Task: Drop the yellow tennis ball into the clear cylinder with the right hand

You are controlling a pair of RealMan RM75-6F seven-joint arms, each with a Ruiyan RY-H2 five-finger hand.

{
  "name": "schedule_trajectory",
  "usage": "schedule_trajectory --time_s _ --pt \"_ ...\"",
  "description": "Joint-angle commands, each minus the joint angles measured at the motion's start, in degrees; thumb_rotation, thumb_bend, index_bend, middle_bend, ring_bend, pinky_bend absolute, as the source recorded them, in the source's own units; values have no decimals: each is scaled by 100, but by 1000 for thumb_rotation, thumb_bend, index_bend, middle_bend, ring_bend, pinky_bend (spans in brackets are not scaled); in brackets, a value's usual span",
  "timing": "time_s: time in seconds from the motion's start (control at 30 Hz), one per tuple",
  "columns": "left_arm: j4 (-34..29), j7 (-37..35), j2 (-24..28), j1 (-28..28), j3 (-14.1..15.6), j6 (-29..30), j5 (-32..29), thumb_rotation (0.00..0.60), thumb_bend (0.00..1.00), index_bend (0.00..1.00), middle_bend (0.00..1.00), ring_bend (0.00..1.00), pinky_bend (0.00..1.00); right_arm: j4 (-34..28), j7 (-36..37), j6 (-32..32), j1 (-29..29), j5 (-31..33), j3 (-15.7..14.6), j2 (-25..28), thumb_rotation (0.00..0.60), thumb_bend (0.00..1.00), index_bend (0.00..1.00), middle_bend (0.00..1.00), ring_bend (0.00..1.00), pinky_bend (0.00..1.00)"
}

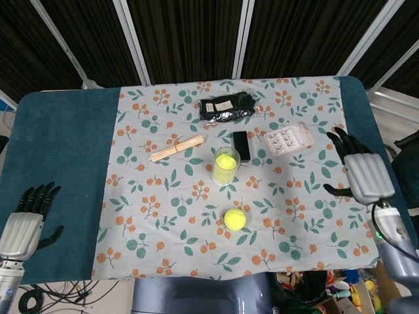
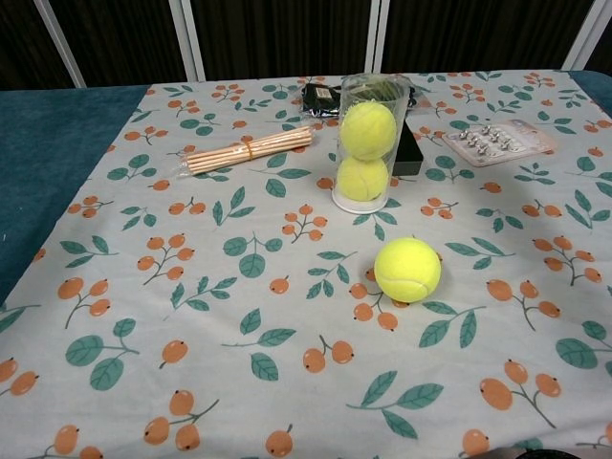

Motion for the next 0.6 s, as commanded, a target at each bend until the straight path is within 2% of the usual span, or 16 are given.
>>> schedule_trajectory --time_s 0.03,0.23,0.37,0.6 --pt "1 -22 -7 9 -10 33 12 600 290 28 16 0 30 1120 547 1298 -1355 -1466 -892 -976 600 72 25 0 90 242" --pt "6 -103 -9 35 18 138 148 600 291 28 16 0 29 2601 842 1822 -1995 -1785 -1057 -2113 600 70 26 0 90 219" --pt "-29 -143 0 62 133 178 346 600 290 27 16 0 29 3529 1030 1802 -2181 -1760 -1021 -2704 600 70 26 0 90 219" --pt "-10 -79 -27 82 236 198 536 600 290 27 17 0 29 4064 1065 1780 -2213 -1830 -824 -2969 600 70 26 0 90 219"
